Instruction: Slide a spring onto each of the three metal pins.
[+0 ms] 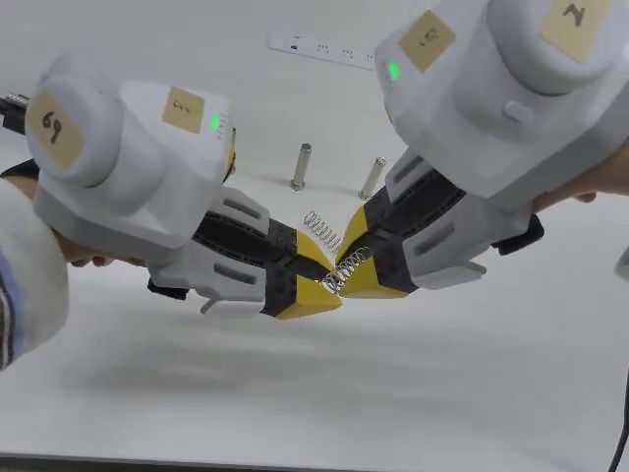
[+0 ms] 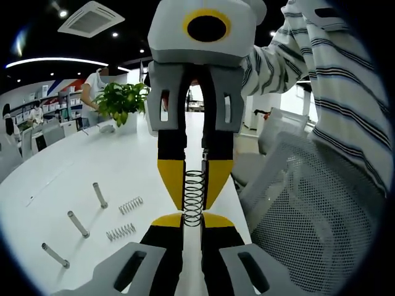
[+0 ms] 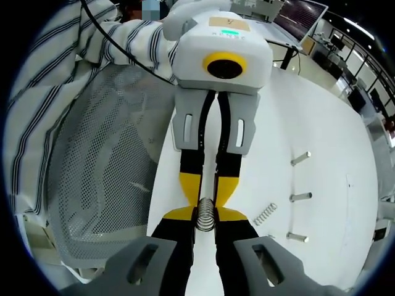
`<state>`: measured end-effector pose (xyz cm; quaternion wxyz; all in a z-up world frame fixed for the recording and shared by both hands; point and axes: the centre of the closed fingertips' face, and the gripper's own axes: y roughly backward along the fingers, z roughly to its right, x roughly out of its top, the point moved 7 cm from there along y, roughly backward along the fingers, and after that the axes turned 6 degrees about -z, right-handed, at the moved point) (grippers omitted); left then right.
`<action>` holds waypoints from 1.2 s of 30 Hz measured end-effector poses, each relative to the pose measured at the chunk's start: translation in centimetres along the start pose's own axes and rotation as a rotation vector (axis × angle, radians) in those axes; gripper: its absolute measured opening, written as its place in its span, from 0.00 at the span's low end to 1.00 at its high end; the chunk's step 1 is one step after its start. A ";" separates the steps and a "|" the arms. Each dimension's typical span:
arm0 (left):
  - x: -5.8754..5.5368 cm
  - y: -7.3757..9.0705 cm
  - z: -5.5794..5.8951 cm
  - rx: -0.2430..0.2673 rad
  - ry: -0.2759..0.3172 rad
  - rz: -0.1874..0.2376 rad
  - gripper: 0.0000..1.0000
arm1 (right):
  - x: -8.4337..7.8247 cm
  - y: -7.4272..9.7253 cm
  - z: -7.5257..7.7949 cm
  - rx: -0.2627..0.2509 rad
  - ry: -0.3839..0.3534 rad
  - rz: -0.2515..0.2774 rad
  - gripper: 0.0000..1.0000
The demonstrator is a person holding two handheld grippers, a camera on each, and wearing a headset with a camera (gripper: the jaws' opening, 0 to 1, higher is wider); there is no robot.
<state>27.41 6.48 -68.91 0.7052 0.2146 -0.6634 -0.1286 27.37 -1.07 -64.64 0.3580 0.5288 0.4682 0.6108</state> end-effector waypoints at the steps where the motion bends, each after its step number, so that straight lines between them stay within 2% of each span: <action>1: 0.2 0.1 -0.1 0.003 -0.003 0.008 0.01 | 0.0 0.0 0.0 0.002 -0.004 -0.001 0.09; 7: 0.1 0.2 0.0 0.003 0.004 0.001 0.02 | 0.0 0.2 -0.2 0.006 -0.012 -0.001 0.09; 9: 0.0 0.2 0.0 0.002 0.031 -0.001 0.02 | 0.0 0.2 -0.2 0.009 -0.018 -0.001 0.09; 15: 0.0 0.3 0.0 0.003 0.045 0.003 0.02 | -0.1 0.2 -0.3 0.003 -0.023 -0.010 0.08; 16: -0.1 0.3 0.0 -0.003 0.071 0.002 0.02 | -0.1 0.2 -0.3 0.006 -0.030 -0.011 0.08; 17: -0.1 0.3 0.0 -0.005 0.077 0.002 0.02 | 0.2 -0.4 0.2 0.008 -0.036 -0.009 0.08; 24: -0.1 0.7 0.0 0.010 0.074 0.000 0.02 | 0.5 -0.7 -0.1 0.007 -0.064 0.005 0.08; 25: -0.1 0.7 0.0 0.011 0.072 -0.002 0.03 | 0.8 -0.9 -0.5 0.069 -0.055 0.026 0.08; 26: -0.2 0.8 0.1 0.012 0.071 -0.004 0.03 | 0.8 -0.8 -0.1 0.056 -0.059 0.022 0.08; 27: -0.2 0.9 0.1 0.014 0.070 -0.007 0.03 | -0.2 -0.2 0.7 -0.023 -0.109 -0.055 0.08; 28: -0.2 0.9 0.1 0.017 0.067 -0.009 0.04 | 0.2 -0.4 0.7 -0.002 -0.098 -0.034 0.08; 29: -0.3 1.0 0.0 0.022 0.066 -0.009 0.05 | 0.6 -0.7 0.3 0.043 -0.085 -0.011 0.08; 30: -0.3 1.1 -0.1 0.027 0.063 -0.008 0.07 | 0.6 -0.7 0.4 0.034 -0.087 -0.016 0.08; 31: -0.4 1.2 -0.2 0.036 0.059 -0.008 0.09 | 1.1 -1.0 0.4 0.061 -0.081 0.034 0.08; 33: -0.4 1.4 -0.4 0.053 0.048 -0.016 0.14 | 1.1 -1.0 0.6 0.058 -0.085 0.029 0.08; 36: -0.4 1.8 -0.4 0.052 0.058 -0.016 0.12 | 1.2 -1.0 1.0 0.049 -0.088 0.030 0.08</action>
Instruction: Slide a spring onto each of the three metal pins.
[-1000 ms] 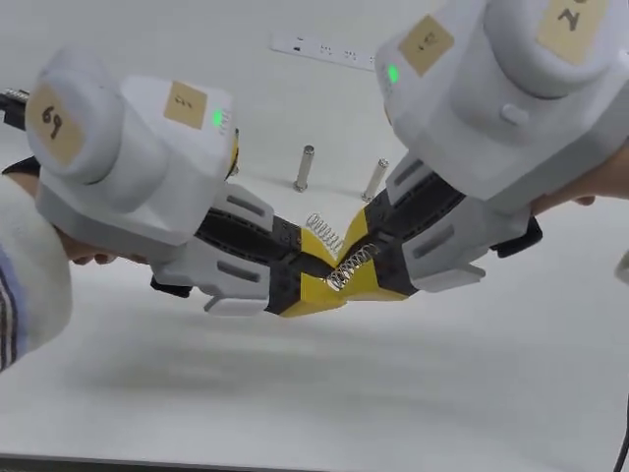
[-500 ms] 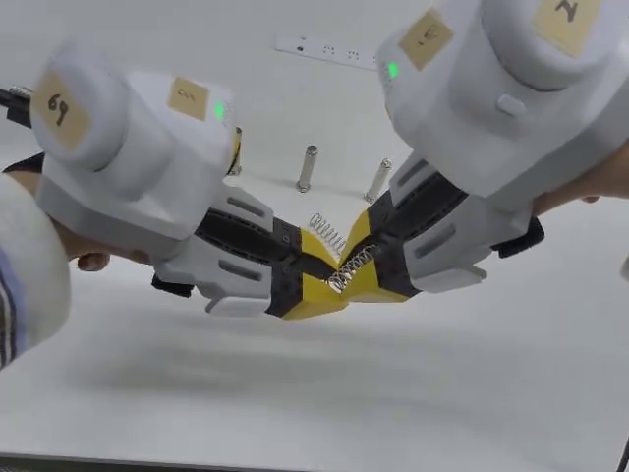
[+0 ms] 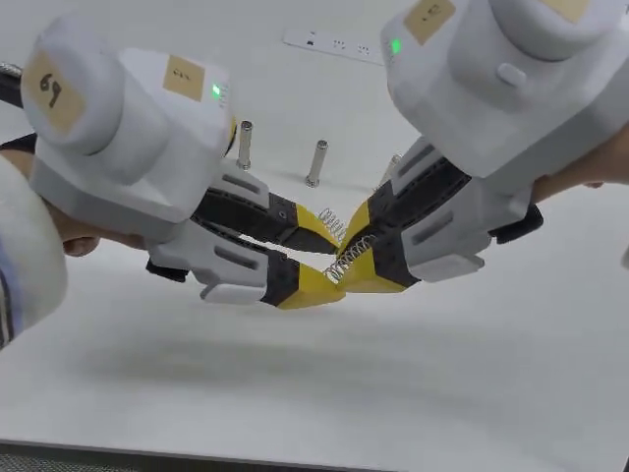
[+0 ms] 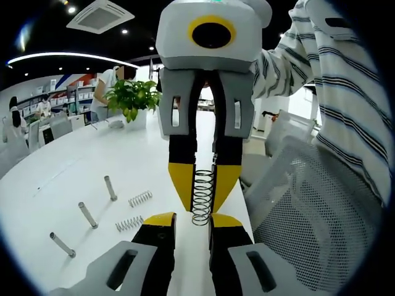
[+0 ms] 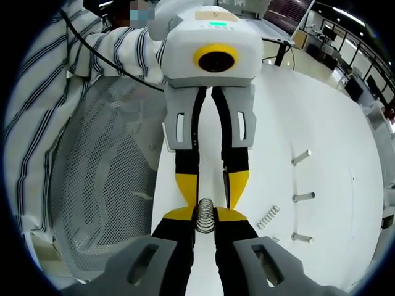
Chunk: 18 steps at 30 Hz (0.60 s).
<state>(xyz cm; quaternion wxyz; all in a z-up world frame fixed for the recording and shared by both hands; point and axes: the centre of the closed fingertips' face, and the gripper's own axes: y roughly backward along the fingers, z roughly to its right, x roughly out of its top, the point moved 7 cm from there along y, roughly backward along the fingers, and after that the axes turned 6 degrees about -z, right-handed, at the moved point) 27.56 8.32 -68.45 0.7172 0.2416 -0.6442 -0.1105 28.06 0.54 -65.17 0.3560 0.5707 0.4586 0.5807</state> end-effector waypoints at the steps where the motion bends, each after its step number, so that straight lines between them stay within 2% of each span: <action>1: 0.0 0.1 0.0 0.001 0.001 0.000 0.13 | 0.1 0.0 0.0 -0.006 0.003 -0.003 0.08; 4: -0.3 0.3 -0.2 0.018 -0.007 -0.018 0.17 | 0.2 0.1 0.1 -0.017 0.009 -0.012 0.08; 6: -0.6 0.7 -0.3 0.012 -0.003 -0.035 0.17 | 0.4 0.1 0.2 -0.021 0.011 -0.012 0.08; 9: -1.0 1.3 -0.4 0.010 0.008 -0.043 0.20 | 0.4 0.0 0.2 -0.026 0.014 -0.017 0.08; 13: -1.7 2.4 -0.7 0.022 0.020 -0.050 0.29 | 0.3 -0.2 0.1 -0.021 0.019 -0.033 0.08; 16: -2.2 3.3 -0.8 0.022 0.035 -0.051 0.27 | 0.2 -0.3 0.0 -0.022 0.024 -0.045 0.08; 18: -2.7 3.9 -1.0 0.043 0.033 -0.061 0.32 | 0.1 -0.3 -0.1 -0.020 0.023 -0.048 0.08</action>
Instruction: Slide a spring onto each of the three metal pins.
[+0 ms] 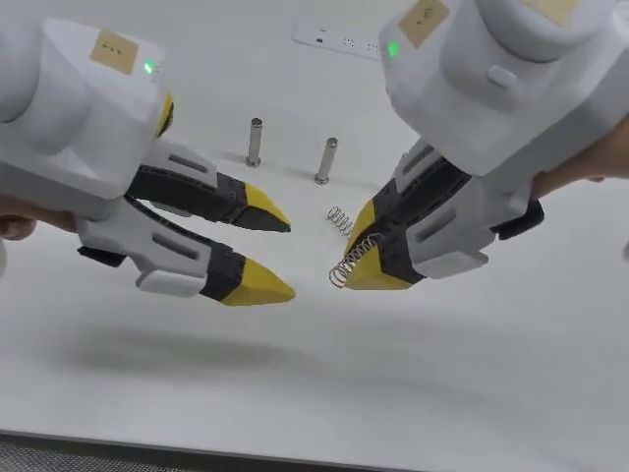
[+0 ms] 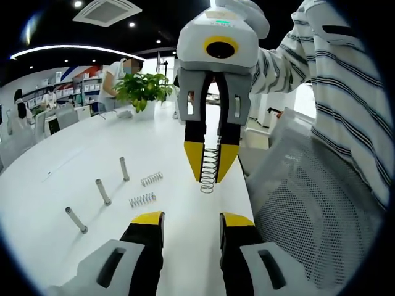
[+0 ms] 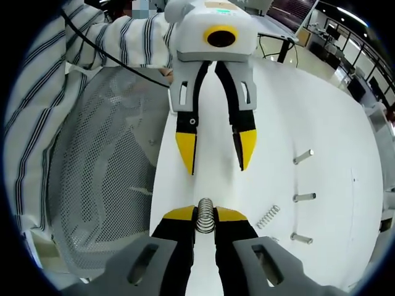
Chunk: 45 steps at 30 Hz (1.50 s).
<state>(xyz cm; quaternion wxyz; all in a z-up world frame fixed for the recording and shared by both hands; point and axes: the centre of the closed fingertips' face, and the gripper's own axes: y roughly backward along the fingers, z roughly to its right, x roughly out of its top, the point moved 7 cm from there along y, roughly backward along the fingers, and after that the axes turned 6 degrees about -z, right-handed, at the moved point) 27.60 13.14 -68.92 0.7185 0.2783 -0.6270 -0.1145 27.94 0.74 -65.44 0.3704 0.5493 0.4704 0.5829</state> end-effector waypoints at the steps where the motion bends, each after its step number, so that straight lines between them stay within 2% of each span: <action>1: -0.3 0.3 -0.1 0.006 0.008 -0.009 0.34 | -0.1 -0.1 0.0 -0.001 0.000 -0.002 0.08; 3: -0.7 0.7 -0.3 0.026 0.018 -0.017 0.41 | -0.1 -0.1 0.0 -0.001 0.001 -0.005 0.08; 5: -1.1 1.1 -0.6 0.068 0.036 -0.024 0.50 | -0.2 -0.1 -0.1 -0.001 0.000 -0.008 0.08; 7: -1.4 1.4 -0.6 0.076 0.051 -0.018 0.56 | -0.3 -0.2 -0.1 -0.002 -0.001 -0.012 0.08; 9: -1.8 1.9 -1.0 0.123 0.064 -0.009 0.64 | -0.5 -0.3 -0.1 -0.001 -0.005 -0.018 0.08; 11: -1.9 2.3 -1.3 0.160 0.051 -0.007 0.68 | -0.6 -0.3 -0.1 -0.001 -0.007 -0.022 0.08; 12: -2.0 2.5 -1.3 0.172 0.063 0.000 0.69 | -0.7 -0.3 -0.1 0.001 -0.006 -0.025 0.08; 18: -2.8 3.3 -1.9 0.227 0.097 0.009 0.82 | -0.9 -0.1 0.0 0.000 -0.012 -0.035 0.08; 20: -3.4 3.5 -2.1 0.235 0.119 -0.011 0.89 | -1.0 0.0 0.2 0.002 -0.021 -0.040 0.08; 21: -3.7 3.6 -2.1 0.245 0.111 -0.020 0.93 | -1.0 0.1 0.1 0.004 -0.027 -0.040 0.08; 28: -4.5 4.2 -2.7 0.281 0.143 -0.020 0.98 | -0.8 0.7 0.5 0.002 -0.037 -0.043 0.08; 35: -5.0 4.5 -2.8 0.290 0.157 -0.029 0.98 | -0.7 1.3 1.4 -0.005 -0.004 -0.089 0.08; 41: -5.3 4.8 -3.2 0.318 0.175 -0.025 0.98 | -0.3 1.8 2.2 -0.014 0.015 -0.116 0.08; 45: -5.8 4.8 -3.3 0.328 0.183 -0.046 0.98 | 0.2 2.1 2.6 -0.018 0.032 -0.125 0.08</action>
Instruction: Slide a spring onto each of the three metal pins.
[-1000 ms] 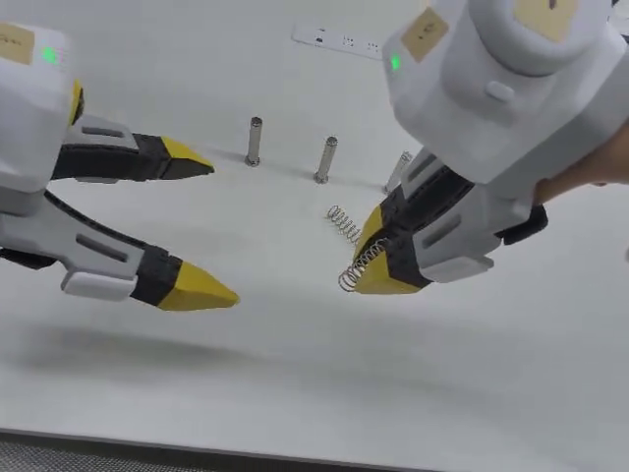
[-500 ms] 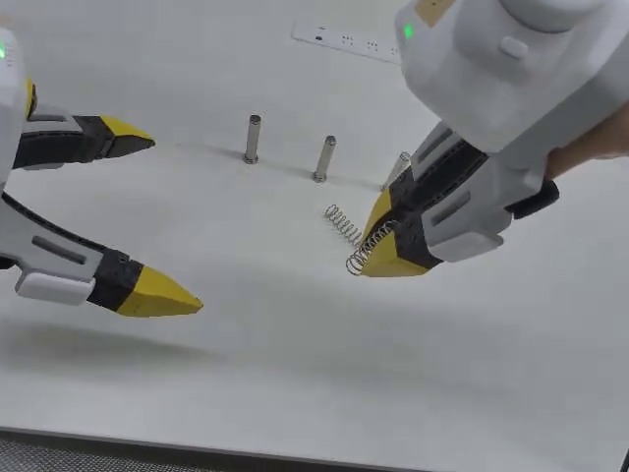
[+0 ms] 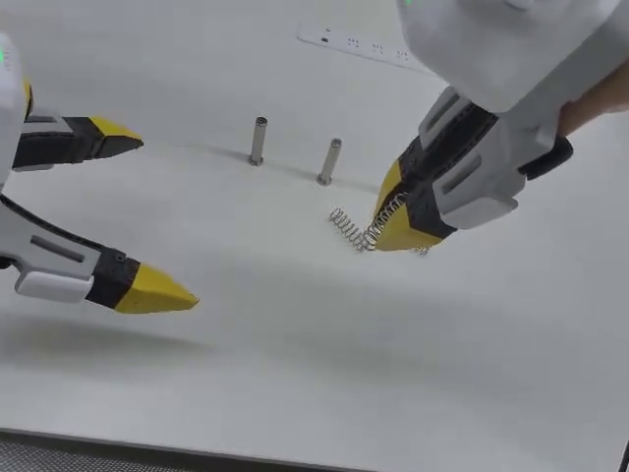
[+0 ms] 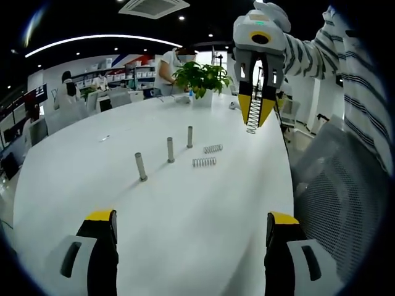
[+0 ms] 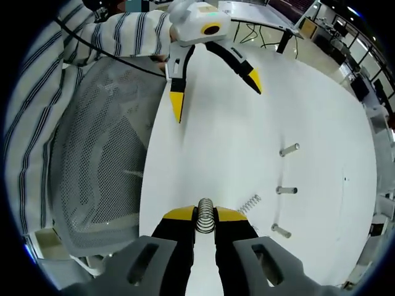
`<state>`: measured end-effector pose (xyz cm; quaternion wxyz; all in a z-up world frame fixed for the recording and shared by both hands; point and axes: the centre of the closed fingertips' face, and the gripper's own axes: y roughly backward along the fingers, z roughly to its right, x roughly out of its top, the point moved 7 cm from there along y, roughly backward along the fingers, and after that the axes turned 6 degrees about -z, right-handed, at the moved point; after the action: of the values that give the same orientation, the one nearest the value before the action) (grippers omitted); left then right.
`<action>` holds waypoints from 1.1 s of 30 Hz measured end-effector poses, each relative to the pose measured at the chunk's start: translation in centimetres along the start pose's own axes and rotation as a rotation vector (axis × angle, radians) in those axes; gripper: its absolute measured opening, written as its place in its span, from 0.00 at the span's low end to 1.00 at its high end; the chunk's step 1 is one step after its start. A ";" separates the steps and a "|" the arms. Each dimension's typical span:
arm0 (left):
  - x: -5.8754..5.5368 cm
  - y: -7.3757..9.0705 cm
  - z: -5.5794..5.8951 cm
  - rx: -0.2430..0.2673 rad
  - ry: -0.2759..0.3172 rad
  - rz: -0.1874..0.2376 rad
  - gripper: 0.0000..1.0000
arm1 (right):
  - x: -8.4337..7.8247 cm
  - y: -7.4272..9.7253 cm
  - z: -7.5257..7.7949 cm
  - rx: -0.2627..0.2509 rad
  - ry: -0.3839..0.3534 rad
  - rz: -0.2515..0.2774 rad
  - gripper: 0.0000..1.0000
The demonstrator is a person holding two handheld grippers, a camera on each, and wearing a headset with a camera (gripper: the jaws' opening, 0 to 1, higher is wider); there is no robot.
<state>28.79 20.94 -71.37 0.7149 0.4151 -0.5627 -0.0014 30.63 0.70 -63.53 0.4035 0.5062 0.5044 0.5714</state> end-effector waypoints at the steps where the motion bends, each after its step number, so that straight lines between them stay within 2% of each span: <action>1: -0.1 0.0 0.0 0.003 0.004 -0.004 0.98 | 0.2 0.1 0.2 -0.002 0.007 -0.003 0.08; 6: -0.2 0.4 -0.4 0.027 0.016 0.004 0.98 | 0.7 0.4 1.2 -0.017 0.032 -0.015 0.08; 12: 0.5 1.1 -1.2 0.065 0.017 0.033 0.98 | 1.5 0.6 2.6 -0.041 0.060 -0.027 0.08; 19: 0.7 1.4 -1.6 0.084 0.025 0.035 0.98 | 2.3 0.7 3.8 -0.049 0.089 -0.038 0.08; 28: 0.4 1.5 -2.0 0.086 0.038 0.028 0.97 | 3.2 0.5 6.0 -0.070 0.111 -0.041 0.08; 33: 0.6 1.5 -1.8 0.085 0.043 0.030 0.97 | 3.8 1.0 7.9 -0.103 0.108 -0.034 0.08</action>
<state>29.74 22.75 -70.03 0.7085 0.4364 -0.5530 0.0420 37.86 5.58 -62.04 0.4111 0.4444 0.5039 0.6161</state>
